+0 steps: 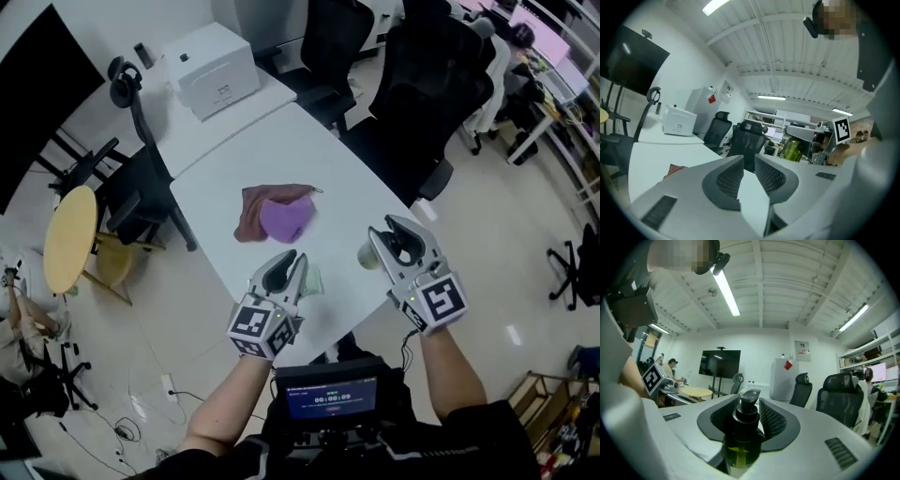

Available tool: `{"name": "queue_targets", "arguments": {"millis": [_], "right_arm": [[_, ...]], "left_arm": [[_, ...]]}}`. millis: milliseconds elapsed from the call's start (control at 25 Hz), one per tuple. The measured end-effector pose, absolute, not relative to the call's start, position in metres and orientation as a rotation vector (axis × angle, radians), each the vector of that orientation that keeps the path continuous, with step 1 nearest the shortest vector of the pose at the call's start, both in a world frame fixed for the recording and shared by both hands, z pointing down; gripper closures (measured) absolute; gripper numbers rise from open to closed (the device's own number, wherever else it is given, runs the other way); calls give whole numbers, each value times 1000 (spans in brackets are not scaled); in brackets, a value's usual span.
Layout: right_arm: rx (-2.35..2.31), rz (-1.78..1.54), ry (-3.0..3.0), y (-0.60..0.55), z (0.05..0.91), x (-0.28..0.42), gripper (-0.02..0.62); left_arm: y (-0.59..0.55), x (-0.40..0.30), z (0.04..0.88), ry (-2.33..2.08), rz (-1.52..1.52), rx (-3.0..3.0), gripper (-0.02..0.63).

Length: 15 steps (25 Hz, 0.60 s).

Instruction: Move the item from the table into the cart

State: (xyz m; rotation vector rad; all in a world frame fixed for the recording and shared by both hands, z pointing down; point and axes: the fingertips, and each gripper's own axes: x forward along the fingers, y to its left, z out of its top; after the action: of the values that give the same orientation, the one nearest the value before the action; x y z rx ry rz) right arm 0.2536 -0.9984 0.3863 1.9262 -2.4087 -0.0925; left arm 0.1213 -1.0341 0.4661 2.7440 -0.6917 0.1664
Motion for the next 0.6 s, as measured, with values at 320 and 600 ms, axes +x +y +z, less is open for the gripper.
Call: {"name": "queue_targets", "arguments": {"millis": [320, 600], "right_arm": [[2294, -85, -2077, -830, 347, 338, 480], [2588, -95, -1692, -601, 333, 434, 483]], "left_arm": [[-903, 248, 423, -106, 172, 2869, 535], [-707, 374, 405, 333, 181, 2833, 537]]}}
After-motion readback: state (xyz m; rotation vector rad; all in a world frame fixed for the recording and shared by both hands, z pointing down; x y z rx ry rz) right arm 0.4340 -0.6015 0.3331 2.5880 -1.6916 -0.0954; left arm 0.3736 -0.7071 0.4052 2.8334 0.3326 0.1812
